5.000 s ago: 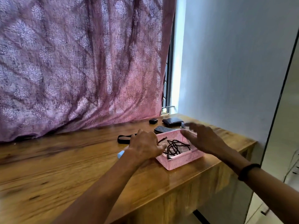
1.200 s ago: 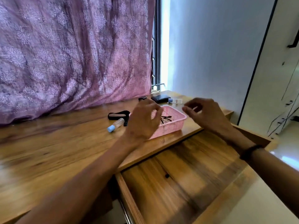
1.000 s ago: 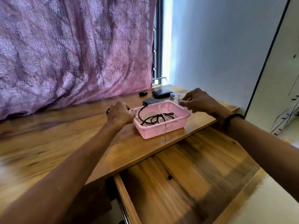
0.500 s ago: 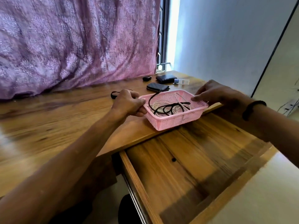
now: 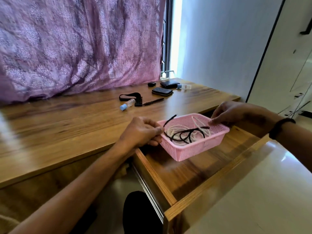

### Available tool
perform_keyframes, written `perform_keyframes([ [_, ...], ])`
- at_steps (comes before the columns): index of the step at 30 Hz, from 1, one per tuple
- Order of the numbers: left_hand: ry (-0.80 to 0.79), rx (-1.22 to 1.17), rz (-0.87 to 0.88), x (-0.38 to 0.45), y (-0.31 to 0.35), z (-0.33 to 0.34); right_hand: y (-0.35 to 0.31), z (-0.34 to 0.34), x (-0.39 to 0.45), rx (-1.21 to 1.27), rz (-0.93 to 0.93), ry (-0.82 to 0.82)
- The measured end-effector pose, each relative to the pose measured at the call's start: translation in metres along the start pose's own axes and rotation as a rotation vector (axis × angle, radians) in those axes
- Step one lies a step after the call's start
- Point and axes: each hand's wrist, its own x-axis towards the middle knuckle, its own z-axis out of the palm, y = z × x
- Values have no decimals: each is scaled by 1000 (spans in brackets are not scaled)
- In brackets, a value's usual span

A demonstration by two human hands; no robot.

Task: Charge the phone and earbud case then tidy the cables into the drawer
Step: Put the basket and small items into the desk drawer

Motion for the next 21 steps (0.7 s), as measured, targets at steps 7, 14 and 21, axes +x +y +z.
perform_keyframes([
  [7,-51,478,-66,1,-24,11,3,48,28,72,18,-52],
  [14,-30,811,-197,29,-16,14,-8,76,64,55,7,-37],
  [21,24,1199,-156,31,-21,24,-16,81,68,140,-42,-89],
])
